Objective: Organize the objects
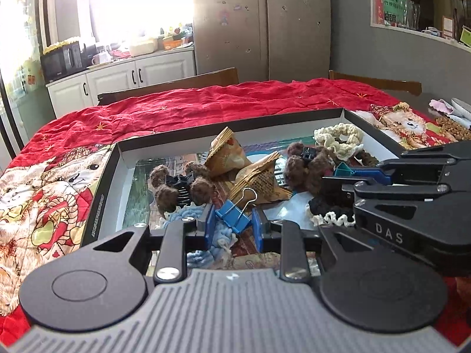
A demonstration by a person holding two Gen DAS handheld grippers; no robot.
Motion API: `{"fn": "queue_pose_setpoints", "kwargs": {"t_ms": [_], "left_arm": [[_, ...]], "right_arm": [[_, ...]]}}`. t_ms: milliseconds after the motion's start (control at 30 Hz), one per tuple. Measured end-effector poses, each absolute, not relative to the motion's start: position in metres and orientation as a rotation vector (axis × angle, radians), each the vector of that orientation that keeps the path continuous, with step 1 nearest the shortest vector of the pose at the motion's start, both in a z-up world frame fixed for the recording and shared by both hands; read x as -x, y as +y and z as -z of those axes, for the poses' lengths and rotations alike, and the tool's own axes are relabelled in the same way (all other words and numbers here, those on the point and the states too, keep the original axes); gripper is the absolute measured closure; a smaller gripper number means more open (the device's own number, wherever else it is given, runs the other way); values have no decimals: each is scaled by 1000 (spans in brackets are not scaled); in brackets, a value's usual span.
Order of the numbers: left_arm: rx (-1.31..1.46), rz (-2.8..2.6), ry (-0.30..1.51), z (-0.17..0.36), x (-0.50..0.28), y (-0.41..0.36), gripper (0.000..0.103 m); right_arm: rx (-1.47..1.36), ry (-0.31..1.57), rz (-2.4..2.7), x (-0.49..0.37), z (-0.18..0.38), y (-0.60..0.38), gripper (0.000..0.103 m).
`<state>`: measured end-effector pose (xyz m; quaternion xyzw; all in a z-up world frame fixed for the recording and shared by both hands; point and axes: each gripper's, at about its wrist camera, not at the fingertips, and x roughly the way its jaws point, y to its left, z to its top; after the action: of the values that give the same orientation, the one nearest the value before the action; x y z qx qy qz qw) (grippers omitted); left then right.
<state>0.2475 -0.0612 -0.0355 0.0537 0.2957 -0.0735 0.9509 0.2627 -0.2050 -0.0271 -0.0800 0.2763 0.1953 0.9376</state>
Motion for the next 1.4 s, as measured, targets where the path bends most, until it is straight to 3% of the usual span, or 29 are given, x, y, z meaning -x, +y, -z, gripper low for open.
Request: {"fn": "queue_pose_setpoints", "kwargs": {"t_ms": [133,200,267,300,500,767,1033,1233,1400], "left_arm": [[-83,156,606,34,-247,-58,63],[-68,164,609,32,-246,-57,53],[-58,167,608,29,-245,-56,49],[-56,167,605,28,-243,-56,49],[-38,136,588,11,-231,-50,41],[-11,73,531,-20,-196,-31,18],[-13,69,492,-48,-153,-20,13],[-24,64,456,-61,-118,-17,0],[-10,57,449,-66,-92,-13,0]], "right_arm": [[139,567,-393,-264,26,-208,89],[125,567,-393,-264,23,-211,84],[112,562,-392,-263,19,-212,72],[105,556,-393,-262,17,-213,70],[68,523,-399,-250,-3,-218,70],[24,523,-409,-218,-39,-225,62],[20,480,-411,-163,-77,-231,55],[35,471,-400,-121,-97,-234,51],[34,479,-357,-89,-96,-238,43]]}}
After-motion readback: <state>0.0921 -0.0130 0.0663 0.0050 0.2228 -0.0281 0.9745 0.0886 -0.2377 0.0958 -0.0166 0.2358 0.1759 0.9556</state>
